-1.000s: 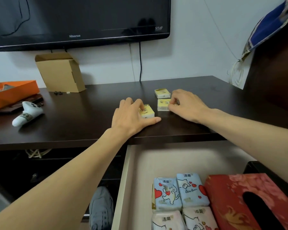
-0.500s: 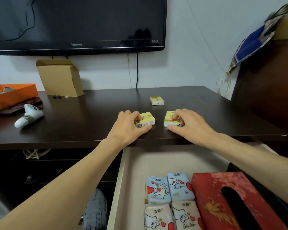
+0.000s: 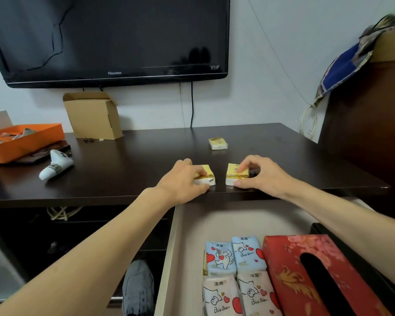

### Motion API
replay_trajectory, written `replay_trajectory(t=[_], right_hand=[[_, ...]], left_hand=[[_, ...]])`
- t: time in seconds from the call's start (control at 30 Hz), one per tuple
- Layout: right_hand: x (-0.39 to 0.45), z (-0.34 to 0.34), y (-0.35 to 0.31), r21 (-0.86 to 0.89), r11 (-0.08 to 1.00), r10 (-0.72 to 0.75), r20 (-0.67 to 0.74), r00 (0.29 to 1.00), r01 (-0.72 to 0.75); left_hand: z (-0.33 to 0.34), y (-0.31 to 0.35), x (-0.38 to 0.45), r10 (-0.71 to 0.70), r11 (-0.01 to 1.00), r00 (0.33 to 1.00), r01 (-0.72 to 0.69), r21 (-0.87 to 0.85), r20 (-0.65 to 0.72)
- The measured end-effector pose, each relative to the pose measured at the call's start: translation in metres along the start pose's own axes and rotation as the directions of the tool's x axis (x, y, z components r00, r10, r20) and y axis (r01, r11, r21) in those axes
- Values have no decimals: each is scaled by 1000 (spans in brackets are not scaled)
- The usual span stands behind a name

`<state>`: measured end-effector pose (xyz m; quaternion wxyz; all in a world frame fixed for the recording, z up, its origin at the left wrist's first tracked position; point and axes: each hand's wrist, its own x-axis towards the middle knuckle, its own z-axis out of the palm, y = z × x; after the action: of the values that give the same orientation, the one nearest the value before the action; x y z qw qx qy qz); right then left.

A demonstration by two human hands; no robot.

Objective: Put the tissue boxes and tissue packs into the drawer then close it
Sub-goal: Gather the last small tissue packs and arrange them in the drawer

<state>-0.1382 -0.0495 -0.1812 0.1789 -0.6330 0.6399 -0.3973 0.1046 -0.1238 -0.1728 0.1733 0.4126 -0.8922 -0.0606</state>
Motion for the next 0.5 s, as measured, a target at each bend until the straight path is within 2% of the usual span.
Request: replay_trajectory(t=[0.1, 0.2, 0.27, 0.37, 0.43, 0.5], right_hand=[[5, 1, -4, 33, 999, 25, 61, 998, -27], [11, 2, -11, 47, 999, 12, 123, 992, -18], [15, 2, -14, 45, 999, -3, 149, 989, -4], [4, 3, -18, 46, 999, -16, 91, 996, 12], [-36, 9, -13, -23, 999, 25, 54, 998, -24], [-52, 13, -9, -64, 998, 9, -2, 1000, -10]], left_hand=[[-10, -5, 11, 28, 999, 1000, -28, -27, 2], [-28, -7, 22, -10, 991, 992, 26, -130, 125], [-34, -10, 27, -32, 979, 989, 60, -196, 145], [-32, -7, 11, -28, 975, 991, 56, -217, 128], [-10, 12, -27, -47, 958, 989, 86, -275, 143], [0, 16, -41, -56, 937, 995, 79, -340, 77]])
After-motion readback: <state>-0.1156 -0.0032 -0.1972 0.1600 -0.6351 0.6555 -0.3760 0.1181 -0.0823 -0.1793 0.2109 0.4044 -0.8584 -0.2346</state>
